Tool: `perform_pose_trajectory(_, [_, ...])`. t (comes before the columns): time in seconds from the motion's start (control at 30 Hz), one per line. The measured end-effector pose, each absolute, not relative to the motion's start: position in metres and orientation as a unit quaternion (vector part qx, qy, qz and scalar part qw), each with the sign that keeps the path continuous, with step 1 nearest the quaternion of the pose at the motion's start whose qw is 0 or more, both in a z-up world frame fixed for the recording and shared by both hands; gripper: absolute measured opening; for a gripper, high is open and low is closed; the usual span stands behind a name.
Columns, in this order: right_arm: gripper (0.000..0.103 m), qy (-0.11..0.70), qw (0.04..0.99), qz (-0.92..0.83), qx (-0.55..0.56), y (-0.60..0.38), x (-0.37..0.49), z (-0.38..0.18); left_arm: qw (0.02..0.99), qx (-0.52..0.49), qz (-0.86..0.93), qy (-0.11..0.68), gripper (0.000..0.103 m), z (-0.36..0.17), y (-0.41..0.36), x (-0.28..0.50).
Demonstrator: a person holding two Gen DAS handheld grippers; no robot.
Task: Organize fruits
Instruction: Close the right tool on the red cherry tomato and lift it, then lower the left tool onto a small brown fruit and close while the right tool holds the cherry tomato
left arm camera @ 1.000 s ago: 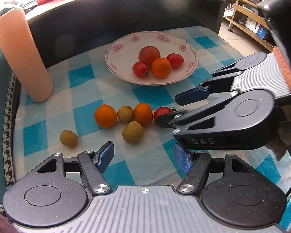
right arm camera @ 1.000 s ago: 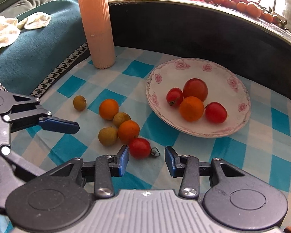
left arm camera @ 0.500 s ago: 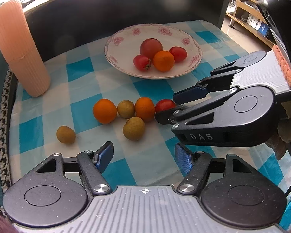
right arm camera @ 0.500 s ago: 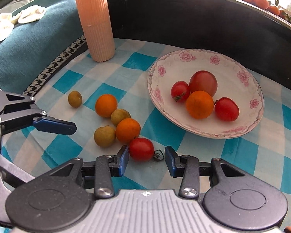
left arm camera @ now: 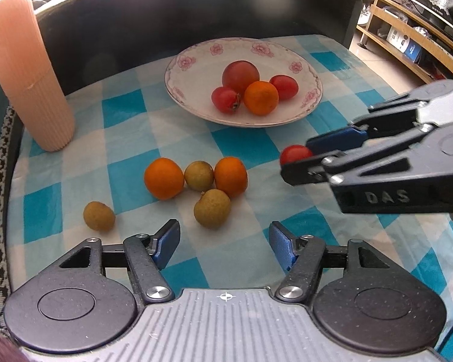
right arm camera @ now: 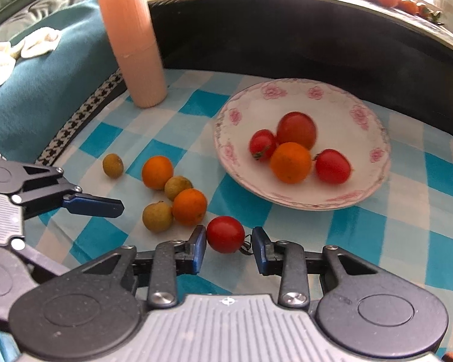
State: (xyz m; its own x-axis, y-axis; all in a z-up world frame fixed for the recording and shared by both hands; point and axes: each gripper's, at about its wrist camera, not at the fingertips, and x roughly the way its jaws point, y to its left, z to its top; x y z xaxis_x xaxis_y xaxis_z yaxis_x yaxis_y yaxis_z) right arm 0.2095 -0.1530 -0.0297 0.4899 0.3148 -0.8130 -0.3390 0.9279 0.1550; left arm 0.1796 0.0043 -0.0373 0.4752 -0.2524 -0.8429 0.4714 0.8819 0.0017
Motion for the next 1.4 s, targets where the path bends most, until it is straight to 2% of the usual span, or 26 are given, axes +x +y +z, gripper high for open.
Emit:
perform_pose_trajectory(0.3, [0.048, 0.473, 0.862, 0.183, -0.014, -0.165, 0.204, -0.031, 0.854, 0.11, -0.207, 0.465, 0.058, -0.043, -0.001, 0.189])
perform_pose_trajectory(0.43, [0.048, 0.476, 0.86, 0.182, -0.015, -0.167, 0.203, -0.033, 0.858, 0.114, -0.193, 0.461, 0.044, -0.042, -0.001, 0.192])
perform_pose_trajectory(0.53, [0.048, 0.479, 0.858, 0.182, -0.015, -0.166, 0.203, -0.035, 0.858, 0.113, -0.189, 0.464, 0.041, -0.042, 0.001, 0.193])
perform_pose_trajectory(0.77, [0.048, 0.482, 0.857, 0.182, -0.024, -0.163, 0.203, -0.035, 0.857, 0.122, -0.189, 0.463, 0.036, -0.042, -0.001, 0.188])
perform_pose_trajectory(1.4, [0.048, 0.486, 0.851, 0.192, -0.051, -0.156, 0.197, -0.037, 0.845, 0.127, -0.216, 0.472, 0.037, -0.044, 0.0, 0.168])
